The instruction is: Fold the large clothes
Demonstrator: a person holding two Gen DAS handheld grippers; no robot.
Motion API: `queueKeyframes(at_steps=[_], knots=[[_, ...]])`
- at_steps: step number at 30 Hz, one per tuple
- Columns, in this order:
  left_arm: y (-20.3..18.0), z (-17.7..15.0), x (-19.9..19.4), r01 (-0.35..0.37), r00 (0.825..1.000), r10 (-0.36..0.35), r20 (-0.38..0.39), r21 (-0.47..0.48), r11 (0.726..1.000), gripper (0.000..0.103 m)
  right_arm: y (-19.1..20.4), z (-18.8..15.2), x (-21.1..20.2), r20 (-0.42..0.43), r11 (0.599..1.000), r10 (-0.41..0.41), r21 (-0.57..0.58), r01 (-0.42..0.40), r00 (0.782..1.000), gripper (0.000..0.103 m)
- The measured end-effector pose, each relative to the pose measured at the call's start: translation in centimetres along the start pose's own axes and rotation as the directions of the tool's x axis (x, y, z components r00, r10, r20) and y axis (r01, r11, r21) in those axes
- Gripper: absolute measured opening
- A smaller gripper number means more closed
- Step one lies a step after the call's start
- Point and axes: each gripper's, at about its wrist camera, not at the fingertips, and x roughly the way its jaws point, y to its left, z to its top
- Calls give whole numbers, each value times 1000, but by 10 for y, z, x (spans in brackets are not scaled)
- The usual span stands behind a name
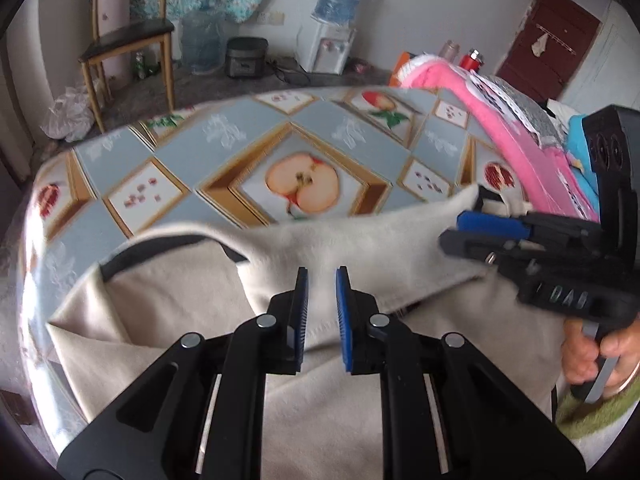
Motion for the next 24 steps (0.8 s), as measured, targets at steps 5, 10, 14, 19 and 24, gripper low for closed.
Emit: queueKeyframes(at_steps=[5,10,14,19,24], knots=[[8,2,32,-68,993,63,-102,-46,997,14,10,-9,24,-25,999,-38,-22,37,999,44],[5,-2,23,-97,991,94,-97,-22,995,14,4,-16,0,-33,999,-40,30,41,999,45],[4,-8,-3,-125,988,123,-95,-24,992,15,-3,-39,-36,-25,997,-46,57,47,999,56],[-6,-35,-67,-129,990,128,-66,-7,992,33,-3,-74,-86,12,997,-20,77,19,1000,75],[-18,-98,-142,-94,995,94,-19,2,996,58,6,-139,-141,59,998,-9,70,5,998,84]])
